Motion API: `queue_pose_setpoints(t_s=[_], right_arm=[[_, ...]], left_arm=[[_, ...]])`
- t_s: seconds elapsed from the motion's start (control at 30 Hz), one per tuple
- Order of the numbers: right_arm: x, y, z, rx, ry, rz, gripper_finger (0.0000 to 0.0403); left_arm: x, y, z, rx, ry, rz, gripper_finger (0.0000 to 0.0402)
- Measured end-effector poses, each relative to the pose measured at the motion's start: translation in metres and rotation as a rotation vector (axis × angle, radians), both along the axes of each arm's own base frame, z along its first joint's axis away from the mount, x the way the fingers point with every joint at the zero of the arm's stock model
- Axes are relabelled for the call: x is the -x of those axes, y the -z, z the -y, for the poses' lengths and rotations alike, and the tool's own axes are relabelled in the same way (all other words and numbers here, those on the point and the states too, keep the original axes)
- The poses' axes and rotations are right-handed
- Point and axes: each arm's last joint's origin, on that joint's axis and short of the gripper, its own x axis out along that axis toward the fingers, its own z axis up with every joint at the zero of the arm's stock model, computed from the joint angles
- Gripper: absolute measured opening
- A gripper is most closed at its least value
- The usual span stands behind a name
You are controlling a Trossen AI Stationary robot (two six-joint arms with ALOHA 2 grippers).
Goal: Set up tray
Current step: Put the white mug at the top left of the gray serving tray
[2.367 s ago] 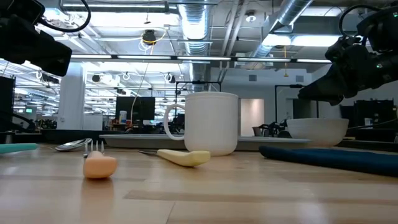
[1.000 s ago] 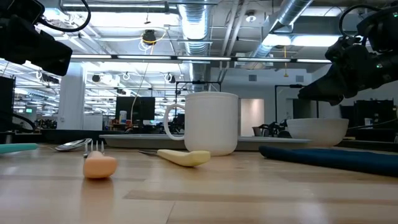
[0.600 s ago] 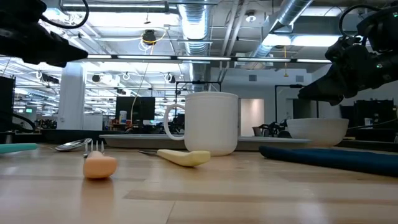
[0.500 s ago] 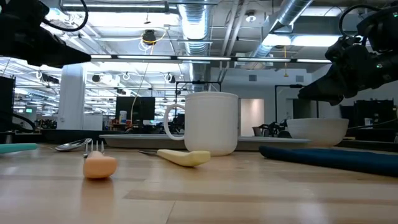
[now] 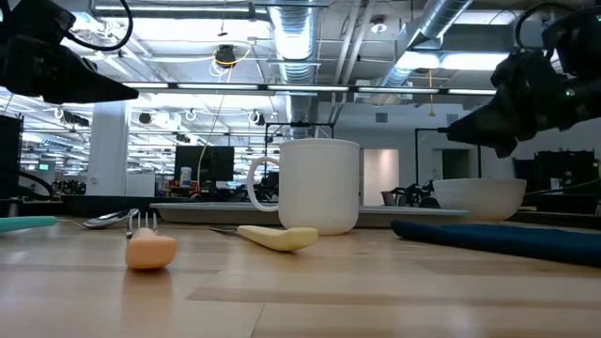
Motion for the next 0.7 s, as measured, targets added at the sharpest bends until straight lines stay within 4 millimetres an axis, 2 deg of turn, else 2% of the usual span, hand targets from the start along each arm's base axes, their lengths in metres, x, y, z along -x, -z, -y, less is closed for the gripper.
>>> queue_pose_setpoints(t_s=[0.3,0.4,0.53,0.7], right_arm=[[-0.001,-0.033,-0.001,-0.056,-0.018,0.358,0.0113],[0.001,-0.041,-0.001,-0.055,-0.028,0.446,0.0113],[-0.003,-0.044,-0.002,-0.046,-0.087,0.449,0.0113],[-0.009,-0.057,-0.004,0.002,-0.169,0.444,0.0113]], left_arm=[[-0.003,-0.012,0.010,0.143,0.341,0.104,0.0015],[-0.003,-0.013,0.012,0.208,0.397,0.118,0.0015],[-0.006,-0.013,0.013,0.189,0.371,0.115,0.0015],[-0.015,-0.030,0.018,0.149,0.404,0.120,0.0015]])
